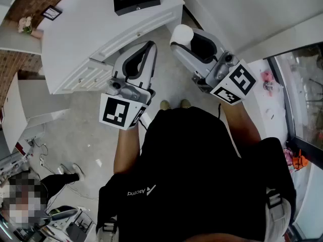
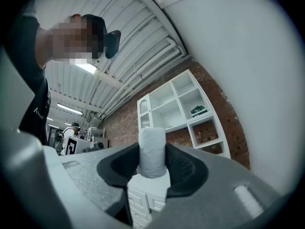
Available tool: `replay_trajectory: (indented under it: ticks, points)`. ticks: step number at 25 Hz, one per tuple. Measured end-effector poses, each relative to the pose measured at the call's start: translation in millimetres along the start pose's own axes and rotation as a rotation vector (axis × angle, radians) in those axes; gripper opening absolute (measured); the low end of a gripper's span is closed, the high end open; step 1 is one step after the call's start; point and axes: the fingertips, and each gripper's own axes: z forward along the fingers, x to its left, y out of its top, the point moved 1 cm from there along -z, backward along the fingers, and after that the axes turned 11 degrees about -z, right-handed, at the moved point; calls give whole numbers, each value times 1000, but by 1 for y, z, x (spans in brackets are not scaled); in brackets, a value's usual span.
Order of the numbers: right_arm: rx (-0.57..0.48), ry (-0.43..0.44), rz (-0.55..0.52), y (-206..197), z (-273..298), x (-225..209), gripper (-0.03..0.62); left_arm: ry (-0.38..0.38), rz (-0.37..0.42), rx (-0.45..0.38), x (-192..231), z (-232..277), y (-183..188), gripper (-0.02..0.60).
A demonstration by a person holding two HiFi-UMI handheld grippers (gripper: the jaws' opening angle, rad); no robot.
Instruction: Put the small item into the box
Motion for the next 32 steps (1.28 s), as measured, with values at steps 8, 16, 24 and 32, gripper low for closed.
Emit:
replay_trajectory:
  ticks: [8, 16, 24, 32]
  points:
    - [-7, 9, 41, -1, -3, -2, 167, 18, 9, -2, -2, -2, 0, -2]
    - [-6, 25, 47, -2, -18, -16, 167, 58, 15, -2, -7, 11, -8, -2]
    - [-4, 65, 57, -10, -20, -38, 167, 99, 38, 2, -5, 32, -22, -2]
    - [35, 69, 52, -20, 5, -60, 167, 132, 61, -6, 26, 42, -20, -2]
